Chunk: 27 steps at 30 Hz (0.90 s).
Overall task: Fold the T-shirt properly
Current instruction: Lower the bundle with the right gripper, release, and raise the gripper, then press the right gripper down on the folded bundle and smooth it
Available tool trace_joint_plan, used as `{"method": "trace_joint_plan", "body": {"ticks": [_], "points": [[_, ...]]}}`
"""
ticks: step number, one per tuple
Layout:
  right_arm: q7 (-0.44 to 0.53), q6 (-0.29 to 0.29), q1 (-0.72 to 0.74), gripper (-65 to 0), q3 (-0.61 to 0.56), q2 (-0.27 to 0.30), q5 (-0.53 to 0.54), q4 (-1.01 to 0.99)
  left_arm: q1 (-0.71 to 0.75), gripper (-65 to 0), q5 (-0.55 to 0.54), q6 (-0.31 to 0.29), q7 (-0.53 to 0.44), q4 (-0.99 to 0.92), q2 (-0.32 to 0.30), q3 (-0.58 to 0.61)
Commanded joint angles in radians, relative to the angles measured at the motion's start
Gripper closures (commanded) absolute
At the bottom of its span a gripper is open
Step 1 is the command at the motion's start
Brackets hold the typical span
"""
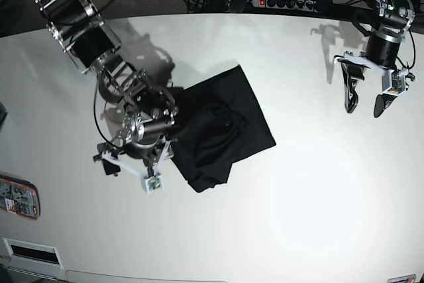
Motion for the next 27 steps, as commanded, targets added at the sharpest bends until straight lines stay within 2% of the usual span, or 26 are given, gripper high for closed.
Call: {"method": "trace_joint_plan", "body": {"ticks": [1,6,13,15,18,21,27], "points": [[0.019,-0.005,-0.003,-47.0,0.005,0.009,-0.02,0.005,0.0,-38.8,-0.011,0.0,-0.028,0.017,-0.011,-0.004],[0.021,-0.005,-0.137,-47.0,0.005,0.009,-0.022,0.031,0.0,-38.8,-0.011,0.0,-0.026,0.014,-0.012,-0.004],[0.016,-0.005,-0.309,-47.0,0.005,0.009,-0.022,0.22,-0.002,-38.8,-0.011,0.0,-0.026,0.014,-0.015,0.012],[-0.016,-0.005,-0.33,-47.0,0.005,0.009,-0.023,0.275,-0.002,-38.8,-0.011,0.0,-0.026,0.014,-0.015,0.012],[-0.045,-0.005,-0.336,-47.0,0.005,0.009,-0.029,0.324,-0.002,-38.8,-0.011,-0.001,-0.026,0.013,-0.015,0.012],[-0.039,-0.005,-0.318,-47.0,0.009,0.006,-0.089,0.314,0.0,-38.8,-0.011,-0.001,-0.026,0.013,-0.015,0.012],[-0.038,-0.005,-0.203,-47.0,0.007,0.003,-0.088,0.248,0.003,-38.8,-0.011,-0.001,-0.026,0.013,-0.012,0.012]]}}
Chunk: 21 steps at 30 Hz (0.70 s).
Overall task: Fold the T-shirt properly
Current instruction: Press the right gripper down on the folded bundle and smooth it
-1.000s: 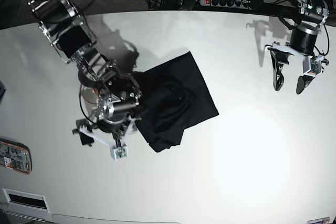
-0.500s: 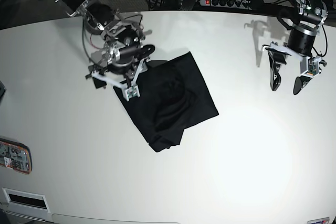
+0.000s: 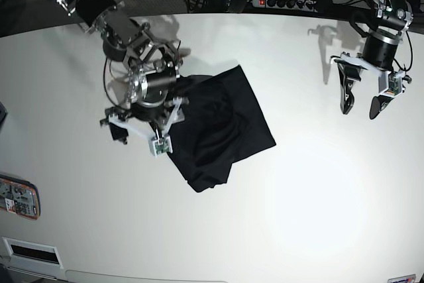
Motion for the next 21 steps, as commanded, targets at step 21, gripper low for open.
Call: {"method": "trace_joint_plan", "body": {"ticks": [21], "points": [[-0.011,-0.002,-0.043,-47.0,-0.232,-0.145,0.123,0.024,0.002,-38.8,-0.009,0.001,-0.012,0.014,-0.006,-0.004]]}}
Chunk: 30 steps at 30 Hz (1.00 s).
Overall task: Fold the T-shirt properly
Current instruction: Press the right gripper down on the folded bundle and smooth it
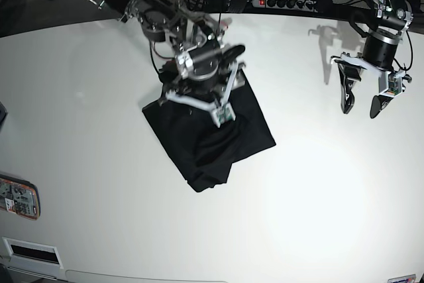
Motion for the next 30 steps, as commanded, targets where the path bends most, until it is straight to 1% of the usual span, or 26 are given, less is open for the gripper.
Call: {"method": "trace_joint_plan", "body": {"ticks": [1,3,6,11,17,20,23,26,30], "points": [[0.009,0.0,-0.006,-47.0,-0.017,0.0,-0.007,0.013,0.002,-38.8,-0.012,-0.002,-0.024,0.014,-0.009,-0.005],[0.009,0.0,-0.02,-47.0,-0.033,0.0,-0.007,0.016,0.002,-38.8,-0.012,-0.002,-0.024,0.003,-0.009,-0.005],[0.009,0.0,-0.02,-47.0,-0.024,0.0,-0.01,0.051,-0.002,-38.8,-0.013,-0.002,-0.024,-0.027,-0.015,-0.005],[0.009,0.0,0.0,-47.0,0.148,0.0,-0.01,0.103,-0.002,-38.8,-0.013,-0.002,-0.027,-0.035,-0.015,-0.005],[0.012,0.0,0.097,-47.0,0.234,0.0,-0.006,0.083,-0.002,-38.8,-0.013,-0.002,-0.027,-0.03,-0.015,-0.009],[0.018,0.0,0.166,-47.0,0.241,0.0,-0.003,0.063,-0.001,-38.8,-0.015,-0.002,-0.031,-0.029,-0.015,-0.012],[0.02,0.0,0.209,-47.0,0.241,0.0,0.036,0.007,-0.002,-38.8,-0.016,-0.002,-0.034,-0.012,-0.015,-0.019],[0.026,0.0,0.239,-47.0,0.241,0.0,0.085,-0.046,-0.001,-38.8,-0.016,-0.002,-0.033,0.014,-0.012,-0.077],[0.087,0.0,0.247,-47.0,0.241,0.0,0.097,-0.138,-0.002,-38.8,-0.016,-0.002,-0.033,0.017,-0.015,-0.147]]}}
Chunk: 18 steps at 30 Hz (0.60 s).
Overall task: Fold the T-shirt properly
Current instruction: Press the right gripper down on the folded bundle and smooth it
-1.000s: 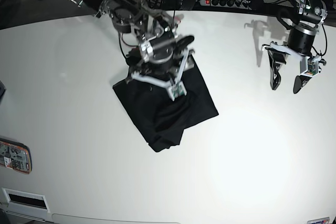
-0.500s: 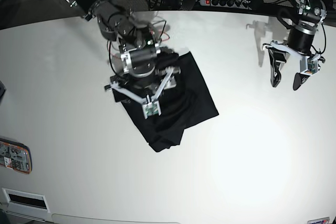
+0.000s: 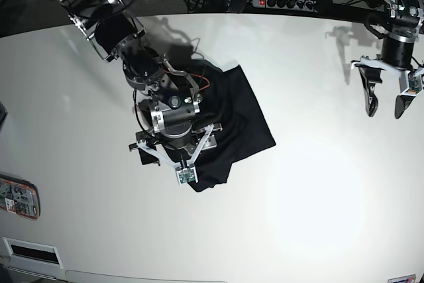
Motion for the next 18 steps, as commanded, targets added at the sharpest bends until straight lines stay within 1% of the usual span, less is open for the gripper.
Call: {"method": "trace_joint_plan", "body": {"ticks": [1,3,6,9,15,18], "points": [[0.022,-0.001,0.017,-47.0,0.005,-0.003,-0.011,-0.003,0.002,-38.8,-0.013,-0.002,-0.028,0.018,-0.012,-0.034],[0.039,-0.001,0.018,-47.0,0.005,-0.003,-0.011,-0.05,0.002,-38.8,-0.013,-0.002,-0.028,0.014,-0.012,-0.072],[0.063,-0.001,0.018,-47.0,0.005,-0.003,-0.014,-0.098,0.005,-38.8,-0.013,-0.002,-0.028,0.014,-0.012,-0.098],[0.065,-0.001,0.017,-47.0,0.002,-0.012,-0.011,-0.127,0.005,-38.8,-0.012,-0.002,-0.028,0.011,-0.012,-0.121],[0.074,-0.001,0.023,-47.0,-0.008,-0.166,-0.017,-0.135,0.004,-38.8,-0.012,-0.002,-0.025,0.013,-0.009,-0.118],[0.114,-0.001,0.023,-47.0,-0.06,-0.232,-0.015,-0.141,0.004,-38.8,-0.012,-0.002,-0.025,0.013,-0.007,-0.1]]}}
